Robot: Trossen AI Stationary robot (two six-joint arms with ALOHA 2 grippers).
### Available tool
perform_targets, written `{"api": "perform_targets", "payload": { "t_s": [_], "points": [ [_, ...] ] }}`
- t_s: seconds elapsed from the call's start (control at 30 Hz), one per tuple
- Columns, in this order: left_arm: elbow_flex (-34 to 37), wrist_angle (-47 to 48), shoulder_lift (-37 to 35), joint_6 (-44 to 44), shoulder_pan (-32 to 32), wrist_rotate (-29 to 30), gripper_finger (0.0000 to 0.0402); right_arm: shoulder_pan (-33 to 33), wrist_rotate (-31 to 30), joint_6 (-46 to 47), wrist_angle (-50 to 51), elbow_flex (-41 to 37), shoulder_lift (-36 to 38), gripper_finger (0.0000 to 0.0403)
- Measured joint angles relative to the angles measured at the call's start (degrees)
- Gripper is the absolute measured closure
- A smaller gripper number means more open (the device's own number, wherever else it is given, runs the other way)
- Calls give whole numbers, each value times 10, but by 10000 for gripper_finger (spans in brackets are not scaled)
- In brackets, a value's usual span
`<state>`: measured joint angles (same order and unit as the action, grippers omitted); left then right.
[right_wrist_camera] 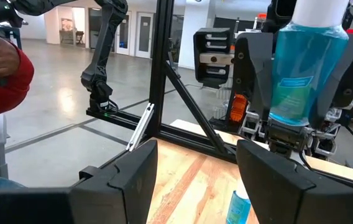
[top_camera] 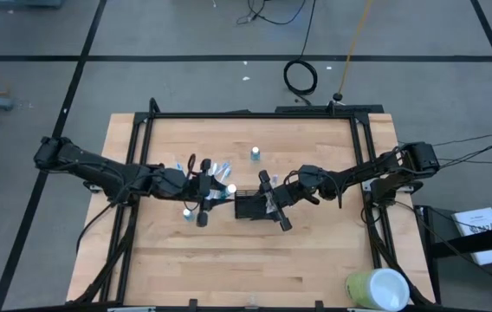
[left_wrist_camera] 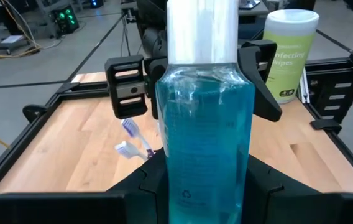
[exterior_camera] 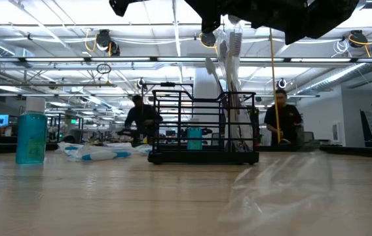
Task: Pick & Place toothbrushing station
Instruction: Put the bottom right mouthwash into the middle section of the wire organizer
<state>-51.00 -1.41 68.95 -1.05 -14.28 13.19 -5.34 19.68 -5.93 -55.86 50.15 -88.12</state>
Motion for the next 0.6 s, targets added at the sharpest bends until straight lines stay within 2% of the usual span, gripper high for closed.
{"api": "perform_targets", "payload": {
  "t_s": [0.6],
  "points": [
    [0, -49, 0, 7, 5, 4, 279, 0, 0, 0, 0, 0, 0, 192]
  ]
}}
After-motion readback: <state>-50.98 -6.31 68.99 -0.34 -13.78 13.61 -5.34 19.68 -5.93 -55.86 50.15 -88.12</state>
